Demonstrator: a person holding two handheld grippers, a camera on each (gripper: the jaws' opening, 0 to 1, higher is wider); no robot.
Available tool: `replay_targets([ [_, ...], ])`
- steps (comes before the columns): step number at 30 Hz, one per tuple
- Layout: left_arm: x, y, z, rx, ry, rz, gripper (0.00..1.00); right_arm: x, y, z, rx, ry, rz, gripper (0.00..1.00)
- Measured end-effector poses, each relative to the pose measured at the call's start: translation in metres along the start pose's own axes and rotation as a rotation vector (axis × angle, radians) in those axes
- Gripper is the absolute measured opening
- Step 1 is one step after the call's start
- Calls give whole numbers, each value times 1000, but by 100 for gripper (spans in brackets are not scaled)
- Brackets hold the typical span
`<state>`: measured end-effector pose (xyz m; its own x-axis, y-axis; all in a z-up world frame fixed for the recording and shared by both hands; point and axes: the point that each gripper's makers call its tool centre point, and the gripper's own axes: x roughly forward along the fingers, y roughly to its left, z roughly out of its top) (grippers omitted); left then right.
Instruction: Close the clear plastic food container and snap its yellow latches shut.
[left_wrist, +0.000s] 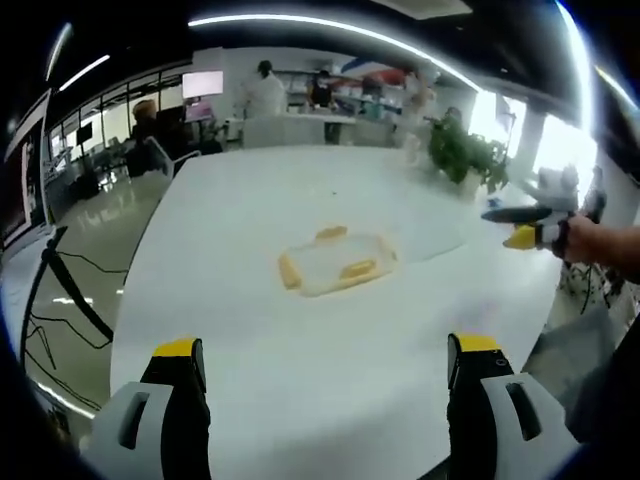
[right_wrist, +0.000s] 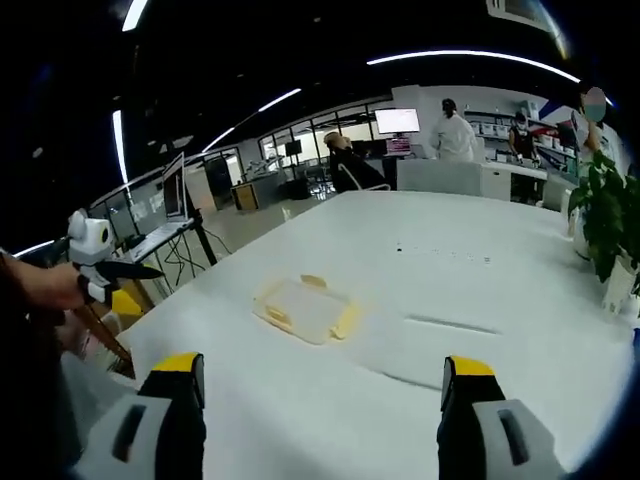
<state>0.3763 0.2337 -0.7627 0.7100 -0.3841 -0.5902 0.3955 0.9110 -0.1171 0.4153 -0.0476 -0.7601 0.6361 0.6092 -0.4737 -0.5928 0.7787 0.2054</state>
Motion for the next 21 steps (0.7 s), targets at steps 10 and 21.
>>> replay_targets([
  [10,28,6,5,29,26,-22,99,23,-6,6,-62,35,44,99],
  [21,51,12,7,82,70,-68,99,45,-11,9,-97,66,99,99],
])
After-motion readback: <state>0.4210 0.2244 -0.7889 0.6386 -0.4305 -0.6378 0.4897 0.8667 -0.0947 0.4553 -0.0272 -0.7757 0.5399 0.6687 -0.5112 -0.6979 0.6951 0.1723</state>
